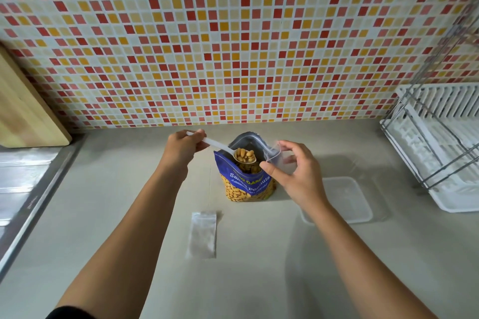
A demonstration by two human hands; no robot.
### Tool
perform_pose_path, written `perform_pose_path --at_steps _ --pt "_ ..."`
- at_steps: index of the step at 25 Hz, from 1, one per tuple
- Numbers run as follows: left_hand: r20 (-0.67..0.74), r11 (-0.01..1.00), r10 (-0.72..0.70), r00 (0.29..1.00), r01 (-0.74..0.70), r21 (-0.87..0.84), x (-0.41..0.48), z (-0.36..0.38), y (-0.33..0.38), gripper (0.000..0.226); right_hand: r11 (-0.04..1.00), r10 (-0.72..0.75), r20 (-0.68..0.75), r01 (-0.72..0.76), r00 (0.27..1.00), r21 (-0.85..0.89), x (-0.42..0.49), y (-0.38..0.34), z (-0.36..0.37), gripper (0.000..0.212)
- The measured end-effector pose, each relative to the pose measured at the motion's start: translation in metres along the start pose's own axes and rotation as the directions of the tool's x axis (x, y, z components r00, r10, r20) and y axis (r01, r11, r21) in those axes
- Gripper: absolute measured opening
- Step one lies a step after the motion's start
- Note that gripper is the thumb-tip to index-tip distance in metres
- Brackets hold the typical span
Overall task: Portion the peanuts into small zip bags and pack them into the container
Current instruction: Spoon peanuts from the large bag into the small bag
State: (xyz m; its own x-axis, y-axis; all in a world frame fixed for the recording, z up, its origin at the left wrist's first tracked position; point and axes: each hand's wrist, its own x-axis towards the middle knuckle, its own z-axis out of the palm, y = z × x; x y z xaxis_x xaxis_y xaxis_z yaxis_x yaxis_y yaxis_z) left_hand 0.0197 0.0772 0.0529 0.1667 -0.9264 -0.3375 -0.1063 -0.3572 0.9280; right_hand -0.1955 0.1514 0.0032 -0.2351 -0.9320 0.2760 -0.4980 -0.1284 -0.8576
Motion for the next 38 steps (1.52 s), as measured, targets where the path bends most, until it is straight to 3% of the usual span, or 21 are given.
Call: perform_pose_path --at_steps 4,9,13,16,18,21,23,25,29,32,33,36,38 --pt "-0.009 0.998 0.024 1.0 -0.024 -0.055 0.006 -0.013 0.016 0.012 0.984 -0.061 0.027 0.065 0.998 -0.168 0.007 -0.003 0.002 0.062" --pt "0.012 0.996 0.065 0.998 -0.064 -0.064 0.0 -0.011 0.035 0.012 0.972 -0.089 0.03 0.093 0.996 -0.216 0.009 -0.01 0.008 0.064" --pt "0.037 0.991 0.12 0.992 -0.122 0.054 -0.006 -0.001 0.051 0.012 0.973 -0.089 0.039 0.096 0.995 -0.21 0.011 -0.016 0.014 0.065" --pt "0.092 0.95 0.233 0.968 -0.247 0.189 -0.015 0.01 0.069 0.015 0.977 -0.11 0.027 0.113 0.994 -0.18 0.013 -0.02 0.018 0.062" --pt "0.183 0.869 0.34 0.923 -0.382 0.315 -0.027 0.019 0.083 0.016 0.989 -0.092 -0.012 0.09 0.996 -0.119 0.014 -0.024 0.022 0.06" --pt "0.326 0.574 0.524 0.787 -0.609 0.547 -0.046 0.03 0.104 0.019 0.999 -0.008 -0.032 0.009 0.999 0.044 0.013 -0.031 0.027 0.052" --pt "0.356 0.428 0.61 0.708 -0.673 0.604 -0.057 0.028 0.117 0.018 0.992 0.004 -0.026 -0.001 1.0 0.125 0.012 -0.032 0.029 0.051" --pt "0.287 0.477 0.651 0.703 -0.672 0.566 -0.063 0.017 0.127 0.014 0.984 0.019 -0.007 -0.018 1.0 0.175 0.009 -0.03 0.028 0.052" --pt "0.0 0.774 0.574 0.819 -0.542 0.328 -0.047 -0.011 0.116 0.017 0.958 0.087 -0.03 -0.075 0.996 0.277 0.004 -0.029 0.022 0.05" --pt "0.022 0.829 0.442 0.897 -0.418 0.372 -0.027 -0.001 0.076 0.02 0.896 0.169 -0.055 -0.131 0.984 0.423 0.002 -0.02 0.014 0.051" --pt "0.086 0.783 0.428 0.9 -0.416 0.461 -0.022 0.007 0.058 0.019 0.877 0.195 -0.057 -0.148 0.979 0.457 0.002 -0.015 0.013 0.051" --pt "0.253 0.501 0.45 0.857 -0.477 0.722 -0.014 0.036 0.01 0.021 0.849 0.222 -0.017 -0.185 0.975 0.495 0.002 -0.005 0.012 0.046" --pt "0.269 0.416 0.425 0.864 -0.451 0.79 -0.009 0.05 -0.009 0.022 0.85 0.217 0.026 -0.202 0.976 0.487 0.002 -0.003 0.013 0.044"
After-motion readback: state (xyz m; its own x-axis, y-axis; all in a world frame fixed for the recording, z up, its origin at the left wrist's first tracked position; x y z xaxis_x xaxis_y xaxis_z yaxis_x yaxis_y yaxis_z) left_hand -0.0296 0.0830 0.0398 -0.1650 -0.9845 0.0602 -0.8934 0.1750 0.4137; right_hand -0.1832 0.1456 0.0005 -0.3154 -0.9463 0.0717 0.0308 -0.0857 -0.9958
